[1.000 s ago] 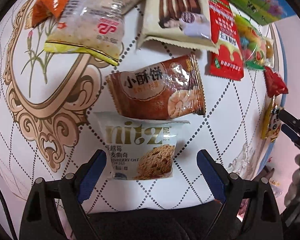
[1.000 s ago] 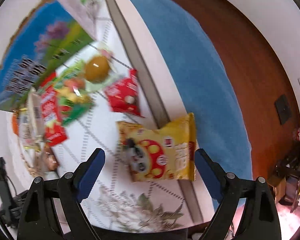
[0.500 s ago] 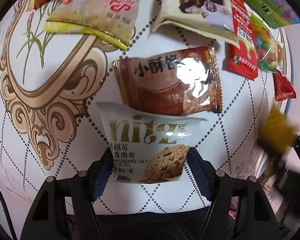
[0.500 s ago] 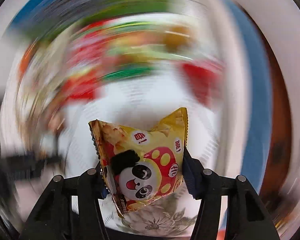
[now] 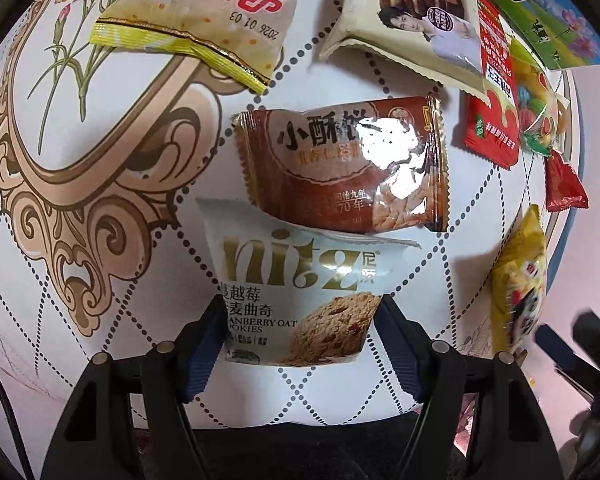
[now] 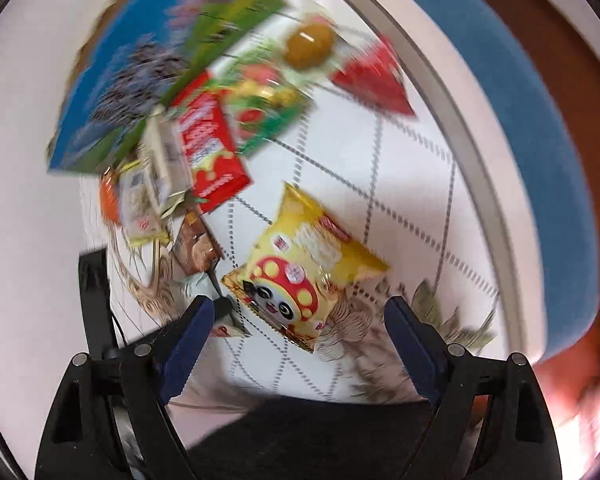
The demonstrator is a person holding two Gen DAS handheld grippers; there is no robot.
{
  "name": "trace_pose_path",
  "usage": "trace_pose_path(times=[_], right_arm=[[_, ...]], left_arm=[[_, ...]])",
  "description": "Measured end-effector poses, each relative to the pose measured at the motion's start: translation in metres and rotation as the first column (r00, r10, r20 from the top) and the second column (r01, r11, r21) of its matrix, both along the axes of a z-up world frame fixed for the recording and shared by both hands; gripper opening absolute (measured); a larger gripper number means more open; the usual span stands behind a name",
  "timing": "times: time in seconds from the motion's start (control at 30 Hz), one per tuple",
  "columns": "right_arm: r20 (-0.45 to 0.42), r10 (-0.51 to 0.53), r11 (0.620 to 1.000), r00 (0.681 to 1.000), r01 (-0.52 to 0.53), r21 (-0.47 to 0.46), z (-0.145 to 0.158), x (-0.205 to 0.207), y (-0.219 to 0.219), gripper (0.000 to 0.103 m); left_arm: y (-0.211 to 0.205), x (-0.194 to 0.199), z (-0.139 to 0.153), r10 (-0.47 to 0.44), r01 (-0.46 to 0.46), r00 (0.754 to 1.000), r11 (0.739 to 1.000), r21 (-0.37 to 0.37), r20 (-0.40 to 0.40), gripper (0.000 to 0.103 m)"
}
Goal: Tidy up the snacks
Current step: 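Grasp the nitz cookie packet with the left tool while the right tool grasps the yellow panda chip bag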
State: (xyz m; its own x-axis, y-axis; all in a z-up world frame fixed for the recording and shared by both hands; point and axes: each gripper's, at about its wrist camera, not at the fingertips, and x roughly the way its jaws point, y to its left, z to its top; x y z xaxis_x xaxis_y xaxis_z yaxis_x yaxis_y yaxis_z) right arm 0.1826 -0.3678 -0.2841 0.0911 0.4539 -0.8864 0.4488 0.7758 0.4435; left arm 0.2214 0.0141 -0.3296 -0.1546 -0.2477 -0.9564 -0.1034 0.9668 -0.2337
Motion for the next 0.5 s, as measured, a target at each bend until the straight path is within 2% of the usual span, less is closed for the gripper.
trace_pose_path(times=[0.07, 0.13, 0.2, 0.23, 0.27, 0.3, 0.37, 0.43, 0.5], right_arm=[[-0.036, -0.074, 0.997, 0.997, 0.075, 0.022, -0.023, 0.008, 0.011, 0.089], [-0.034, -0.119, 0.993, 0.992, 0.12, 0.019, -0.032, 0.021, 0.021, 0.087], [-0.034, -0.097, 0.995, 0.995, 0.096, -0.031, -0.039, 0.03, 0.027, 0.067], [-0.039, -0.038, 0.996, 0.999, 0.035, -0.077, -0.043, 0.035, 0.035, 0.06], [-0.038, 0.013, 0.995, 0.999, -0.017, -0.099, -0.043, 0.039, 0.041, 0.06], [-0.021, 0.111, 0.982, 0.994, -0.113, -0.151, -0.039, 0.043, 0.052, 0.06], [-0.004, 0.32, 0.911, 0.947, -0.309, -0.273, -0.028, 0.048, 0.076, 0.06], [0.002, 0.425, 0.842, 0.905, -0.394, -0.367, -0.018, 0.047, 0.089, 0.062], [-0.006, 0.46, 0.817, 0.888, -0.425, -0.39, -0.018, 0.047, 0.094, 0.073]], left_arm=[[0.001, 0.004, -0.003, 0.0, 0.0, 1.0, 1.0, -0.005, -0.001, 0.071], [0.003, 0.005, -0.005, 0.001, -0.001, 1.0, 1.0, -0.011, 0.0, 0.071], [0.002, 0.006, -0.001, 0.001, -0.001, 1.0, 1.0, -0.012, 0.001, 0.071], [0.001, 0.006, 0.0, -0.004, 0.005, 1.0, 1.0, -0.007, 0.006, 0.071], [0.001, 0.006, 0.003, -0.014, 0.014, 1.0, 1.0, -0.001, 0.015, 0.071], [0.0, 0.005, 0.006, -0.027, 0.027, 0.999, 1.0, 0.01, 0.027, 0.071], [-0.002, 0.005, 0.013, -0.055, 0.053, 0.997, 0.998, 0.037, 0.062, 0.071], [-0.007, 0.004, 0.015, -0.081, 0.078, 0.994, 0.996, 0.048, 0.075, 0.071], [-0.015, 0.004, 0.014, -0.119, 0.114, 0.99, 0.992, 0.061, 0.079, 0.071]])
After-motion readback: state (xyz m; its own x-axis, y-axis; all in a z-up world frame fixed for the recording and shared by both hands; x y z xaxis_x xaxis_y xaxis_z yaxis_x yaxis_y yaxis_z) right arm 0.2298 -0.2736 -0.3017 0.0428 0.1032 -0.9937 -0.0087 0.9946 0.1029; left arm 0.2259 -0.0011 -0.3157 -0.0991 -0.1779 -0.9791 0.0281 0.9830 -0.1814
